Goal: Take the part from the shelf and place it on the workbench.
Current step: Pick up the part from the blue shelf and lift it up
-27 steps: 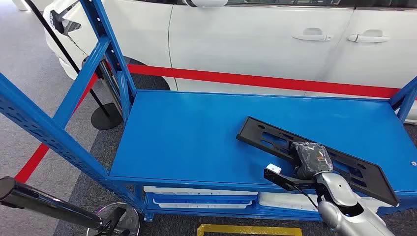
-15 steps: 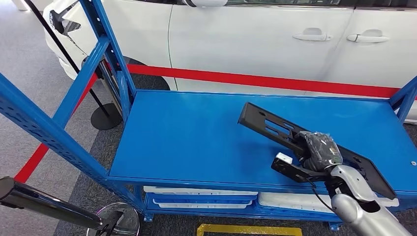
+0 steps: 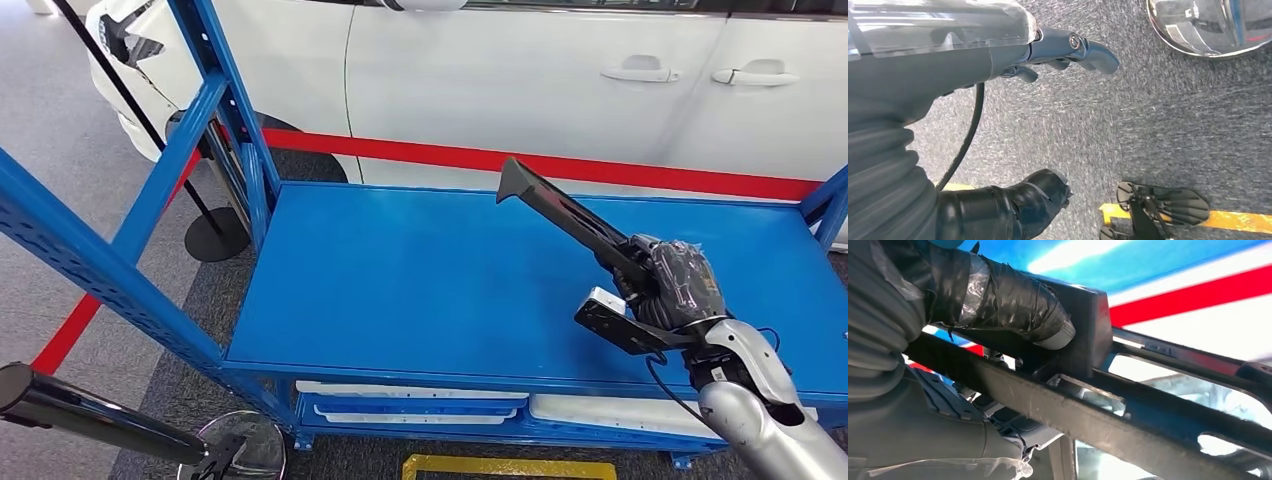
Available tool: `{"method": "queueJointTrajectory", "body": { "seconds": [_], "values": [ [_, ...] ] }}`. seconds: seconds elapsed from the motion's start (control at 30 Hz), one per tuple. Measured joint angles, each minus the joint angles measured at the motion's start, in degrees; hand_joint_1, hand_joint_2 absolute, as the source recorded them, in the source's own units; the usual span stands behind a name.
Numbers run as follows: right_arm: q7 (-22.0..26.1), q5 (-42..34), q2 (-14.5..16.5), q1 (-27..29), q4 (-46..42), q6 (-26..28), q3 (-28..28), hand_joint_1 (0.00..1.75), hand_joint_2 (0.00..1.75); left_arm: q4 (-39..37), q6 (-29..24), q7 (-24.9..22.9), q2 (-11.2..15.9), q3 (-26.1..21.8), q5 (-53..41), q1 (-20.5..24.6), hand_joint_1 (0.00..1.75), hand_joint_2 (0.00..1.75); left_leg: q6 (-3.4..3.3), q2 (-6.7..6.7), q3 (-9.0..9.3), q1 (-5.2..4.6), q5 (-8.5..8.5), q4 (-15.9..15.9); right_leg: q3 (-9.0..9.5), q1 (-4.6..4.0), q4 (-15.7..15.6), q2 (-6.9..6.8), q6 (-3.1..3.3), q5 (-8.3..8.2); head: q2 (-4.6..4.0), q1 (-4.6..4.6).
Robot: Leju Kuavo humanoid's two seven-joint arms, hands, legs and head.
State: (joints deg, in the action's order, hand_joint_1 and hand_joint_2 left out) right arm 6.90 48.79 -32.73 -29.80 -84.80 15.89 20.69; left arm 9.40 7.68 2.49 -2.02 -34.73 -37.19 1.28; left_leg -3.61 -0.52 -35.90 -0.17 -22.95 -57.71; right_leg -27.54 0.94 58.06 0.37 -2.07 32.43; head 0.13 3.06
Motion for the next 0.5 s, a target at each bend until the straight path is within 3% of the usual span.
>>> {"method": "queueJointTrajectory", "body": {
  "seconds": [0.1,0.13,0.17,0.2,0.23,0.3,0.37,0.43,0.5],
  "values": [
    [0.3,0.3,-0.3,0.6,-0.1,0.8,-0.6,1.75,1.75,0.0,-0.2,0.0,0.0,0.0,-0.1,0.0,0.0,1.75,-0.22,0.14,-0.01,0.09,0.16,0.2,-5.08,0.08,10.5,-0.07,-0.3,5.32,0.0,-0.04],
    [0.3,0.3,-0.3,0.8,-0.1,0.8,-0.7,1.75,1.75,0.0,-0.2,0.0,0.0,0.0,-0.2,-0.1,0.0,1.75,-0.22,0.17,-0.11,0.09,0.15,0.1,-6.66,0.13,13.4,-0.07,-0.41,5.98,0.0,-0.04],
    [0.3,0.4,-0.3,1.1,-0.1,0.8,-0.7,1.75,1.75,0.0,-0.2,0.0,0.0,0.0,-0.2,-0.1,0.0,1.75,-0.2,0.17,-0.25,0.09,0.14,-0.1,-7.41,0.22,14.5,-0.08,-0.48,5.42,0.0,-0.04],
    [0.3,0.7,-0.4,1.3,-0.2,0.9,-0.7,1.75,1.75,0.0,-0.2,0.0,0.0,0.0,-0.2,-0.1,0.0,1.75,-0.15,0.17,-0.4,0.12,0.11,-0.4,-7.07,0.31,13.2,-0.1,-0.5,3.72,0.0,-0.04],
    [0.3,1.2,-0.5,1.4,-0.2,1.1,-0.7,1.75,1.75,0.0,-0.2,0.0,0.0,0.0,-0.3,-0.1,0.0,1.75,-0.09,0.15,-0.56,0.15,0.06,-0.6,-5.72,0.41,9.9,-0.14,-0.47,1.35,0.0,-0.05],
    [0.4,2.5,-0.8,1.4,-0.4,1.8,-0.8,1.75,1.75,0.0,-0.2,0.0,0.0,0.0,-0.4,-0.1,0.0,1.75,0.37,-0.01,-0.91,0.2,0.11,-1.1,-2.67,0.34,3.0,-0.13,-0.2,-1.88,0.0,-0.03],
    [0.5,3.8,-1.2,1.5,-0.7,2.7,-0.8,1.75,1.75,0.0,-0.3,0.0,0.0,0.0,-0.6,-0.1,0.0,1.75,1.25,-0.38,-1.26,0.18,0.54,-1.2,-1.82,-0.05,0.4,-0.06,0.27,-2.69,0.0,-0.01],
    [0.7,4.7,-1.6,1.5,-0.8,3.2,-0.8,1.75,1.75,0.0,-0.3,0.0,0.0,0.0,-0.7,-0.2,0.0,1.75,2.19,-0.81,-1.6,0.12,1.13,-1.2,-2.57,-0.1,0.2,-0.27,0.99,-3.41,0.0,0.01],
    [0.8,5.3,-1.9,1.4,-0.8,3.7,-0.8,1.75,1.75,0.0,-0.3,0.0,0.0,0.0,-0.8,-0.3,0.0,1.75,2.88,-0.78,-2.65,0.16,-0.46,-2.7,-3.27,0.18,-0.2,-0.96,2.07,-4.34,0.0,0.14]
  ]
}}
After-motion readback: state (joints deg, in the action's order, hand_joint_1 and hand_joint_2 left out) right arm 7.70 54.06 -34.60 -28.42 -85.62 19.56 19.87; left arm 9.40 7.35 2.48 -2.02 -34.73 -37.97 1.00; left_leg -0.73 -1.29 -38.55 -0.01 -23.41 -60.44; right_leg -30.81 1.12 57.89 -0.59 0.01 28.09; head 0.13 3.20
